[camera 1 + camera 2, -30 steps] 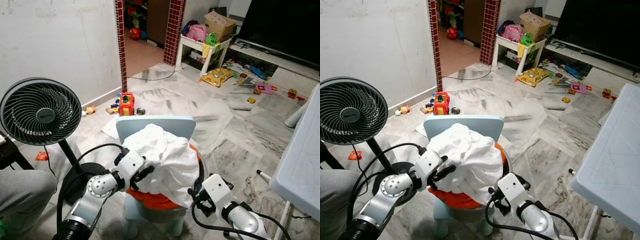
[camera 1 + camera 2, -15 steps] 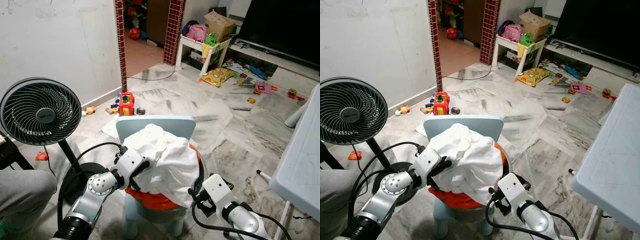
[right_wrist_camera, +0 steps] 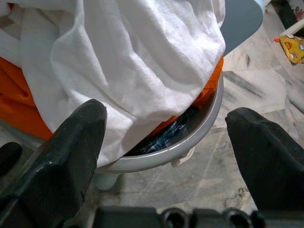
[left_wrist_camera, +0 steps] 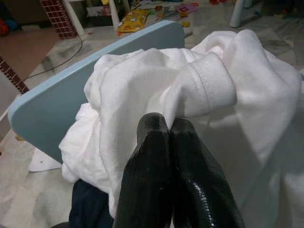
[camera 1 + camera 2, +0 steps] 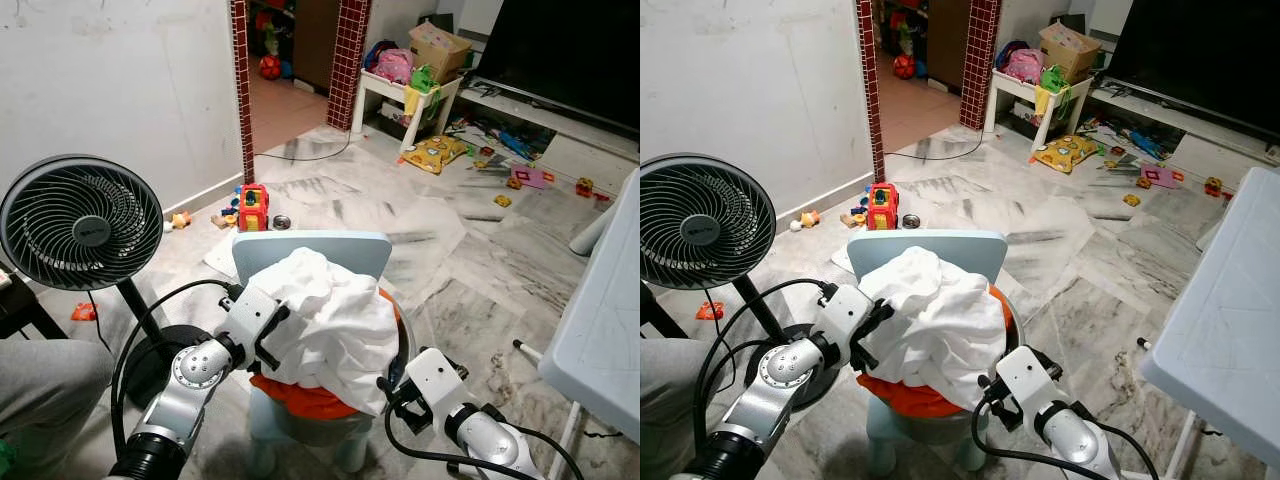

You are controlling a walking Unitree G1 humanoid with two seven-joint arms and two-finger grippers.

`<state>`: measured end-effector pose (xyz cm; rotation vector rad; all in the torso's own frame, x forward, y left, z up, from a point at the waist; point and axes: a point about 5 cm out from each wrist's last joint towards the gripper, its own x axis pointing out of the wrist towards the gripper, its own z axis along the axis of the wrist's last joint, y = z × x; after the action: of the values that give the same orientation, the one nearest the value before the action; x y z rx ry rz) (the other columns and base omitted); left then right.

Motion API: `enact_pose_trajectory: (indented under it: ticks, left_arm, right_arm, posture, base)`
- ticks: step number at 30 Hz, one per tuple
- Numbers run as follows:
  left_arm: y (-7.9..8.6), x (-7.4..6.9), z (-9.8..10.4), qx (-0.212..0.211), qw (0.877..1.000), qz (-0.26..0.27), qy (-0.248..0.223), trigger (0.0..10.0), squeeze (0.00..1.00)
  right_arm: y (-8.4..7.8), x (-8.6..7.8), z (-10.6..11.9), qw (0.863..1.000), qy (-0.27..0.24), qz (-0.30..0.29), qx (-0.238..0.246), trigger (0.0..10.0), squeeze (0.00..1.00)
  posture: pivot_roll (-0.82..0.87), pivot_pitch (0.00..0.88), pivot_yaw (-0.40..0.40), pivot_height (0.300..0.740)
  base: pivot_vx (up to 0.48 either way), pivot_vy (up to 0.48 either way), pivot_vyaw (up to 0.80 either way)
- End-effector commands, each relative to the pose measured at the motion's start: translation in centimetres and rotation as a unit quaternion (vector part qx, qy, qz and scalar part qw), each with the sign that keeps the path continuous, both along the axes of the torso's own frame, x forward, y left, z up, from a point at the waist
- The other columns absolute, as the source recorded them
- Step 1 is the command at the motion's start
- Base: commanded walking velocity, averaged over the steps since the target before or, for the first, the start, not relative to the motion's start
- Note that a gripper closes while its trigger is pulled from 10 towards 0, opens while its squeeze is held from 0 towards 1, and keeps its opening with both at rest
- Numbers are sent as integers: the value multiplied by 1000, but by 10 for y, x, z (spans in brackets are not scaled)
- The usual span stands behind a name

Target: Hang hanger

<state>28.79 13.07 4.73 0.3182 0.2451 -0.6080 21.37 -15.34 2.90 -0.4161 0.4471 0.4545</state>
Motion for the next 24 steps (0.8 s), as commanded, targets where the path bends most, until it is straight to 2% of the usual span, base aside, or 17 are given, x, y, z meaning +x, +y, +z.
enact_pose_trajectory:
  ticks: [1, 3, 4, 5, 22, 23, 24]
  left_arm:
    - [-4, 5, 4, 3, 1000, -8, -9, 10000, 0]
    - [-7, 5, 5, 14, 999, -23, -17, 10000, 0]
    - [-9, 5, 6, 17, 999, -35, -21, 10000, 188]
    - [-10, 4, 6, 17, 999, -41, -21, 10000, 984]
    - [-12, -2, 2, 65, 993, -99, -25, 10000, 1000]
    - [-12, -2, 2, 69, 991, -108, -26, 10000, 925]
    - [-13, -2, 2, 69, 991, -110, -26, 10000, 925]
  right_arm:
    - [-5, 2, 2, 1000, -7, -3, -9, 10000, 0]
    - [-5, 2, 3, 1000, -7, -3, -9, 10000, 0]
    - [-5, 2, 3, 1000, -7, -4, -9, 10000, 0]
    - [-5, 2, 3, 1000, -7, -4, -9, 10000, 0]
    - [-6, 2, 3, 1000, -7, -6, -9, 10000, 0]
    - [-6, 2, 2, 1000, -7, -7, -9, 10000, 0]
    - [-6, 2, 2, 1000, -7, -7, -8, 10000, 0]
  posture:
    - [92, 0, -70, 740]
    - [92, 0, -70, 740]
    - [88, 0, -68, 740]
    - [88, 0, -68, 740]
    - [90, 0, -66, 740]
    - [90, 0, -64, 740]
    - [90, 0, -64, 740]
  base:
    - [0, 0, 0]
    - [0, 0, 0]
    - [0, 0, 0]
    - [0, 0, 0]
    - [0, 0, 0]
    - [0, 0, 0]
    - [0, 0, 0]
